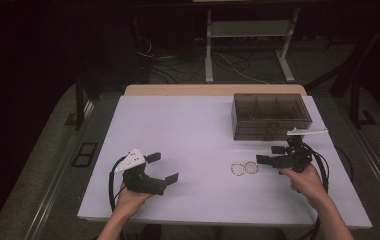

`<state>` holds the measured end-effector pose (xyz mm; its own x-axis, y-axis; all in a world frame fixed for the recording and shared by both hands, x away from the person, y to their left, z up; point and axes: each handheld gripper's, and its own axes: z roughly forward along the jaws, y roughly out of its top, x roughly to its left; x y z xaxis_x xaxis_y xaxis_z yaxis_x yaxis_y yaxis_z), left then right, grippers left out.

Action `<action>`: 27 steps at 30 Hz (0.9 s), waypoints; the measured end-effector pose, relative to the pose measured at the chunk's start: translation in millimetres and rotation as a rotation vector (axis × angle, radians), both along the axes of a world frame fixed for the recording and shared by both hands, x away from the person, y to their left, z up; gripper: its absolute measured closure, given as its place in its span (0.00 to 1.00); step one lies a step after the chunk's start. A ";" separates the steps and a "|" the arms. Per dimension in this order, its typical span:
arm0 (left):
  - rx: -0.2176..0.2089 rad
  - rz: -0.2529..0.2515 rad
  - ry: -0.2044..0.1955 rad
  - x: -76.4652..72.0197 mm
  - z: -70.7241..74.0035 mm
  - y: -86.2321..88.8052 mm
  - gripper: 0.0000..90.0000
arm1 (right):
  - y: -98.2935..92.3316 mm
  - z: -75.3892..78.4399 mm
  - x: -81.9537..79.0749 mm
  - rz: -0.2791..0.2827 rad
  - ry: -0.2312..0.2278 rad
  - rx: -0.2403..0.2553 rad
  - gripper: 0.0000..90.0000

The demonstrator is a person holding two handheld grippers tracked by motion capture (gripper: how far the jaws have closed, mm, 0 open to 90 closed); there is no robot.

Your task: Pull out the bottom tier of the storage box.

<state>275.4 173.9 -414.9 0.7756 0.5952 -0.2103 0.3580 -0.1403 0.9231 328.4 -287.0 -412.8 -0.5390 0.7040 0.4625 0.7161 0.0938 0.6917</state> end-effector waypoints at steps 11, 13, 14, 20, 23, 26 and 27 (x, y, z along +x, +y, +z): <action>0.001 -0.002 0.002 -0.1 -0.1 -0.3 0.00 | -10.7 -7.1 11.2 -0.064 0.024 0.067 0.00; 0.001 -0.002 0.002 0.0 -0.2 -0.4 0.00 | -12.9 -8.6 13.2 -0.076 0.028 0.083 0.00; 0.002 -0.003 0.003 0.1 -0.2 -0.4 0.00 | -15.1 -10.1 15.1 -0.092 0.045 0.112 0.00; 0.002 -0.004 0.003 -0.1 -0.3 -0.6 0.00 | -21.0 -16.0 21.4 -0.138 0.071 0.197 0.00; 0.002 -0.005 0.003 0.1 -0.3 -0.4 0.00 | -23.7 -20.5 25.4 -0.169 0.096 0.237 0.00; 0.002 -0.005 0.004 -0.1 -0.4 -0.6 0.00 | -26.2 -23.8 27.8 -0.199 0.125 0.271 0.00; 0.002 -0.005 0.004 -0.1 -0.4 -0.6 0.00 | -26.2 -23.8 27.8 -0.199 0.125 0.271 0.00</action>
<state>275.3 173.4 -415.3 0.7775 0.5920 -0.2120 0.3608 -0.1439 0.9215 356.2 -313.2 -436.6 -0.3307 0.6324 0.7005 0.7828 -0.2308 0.5779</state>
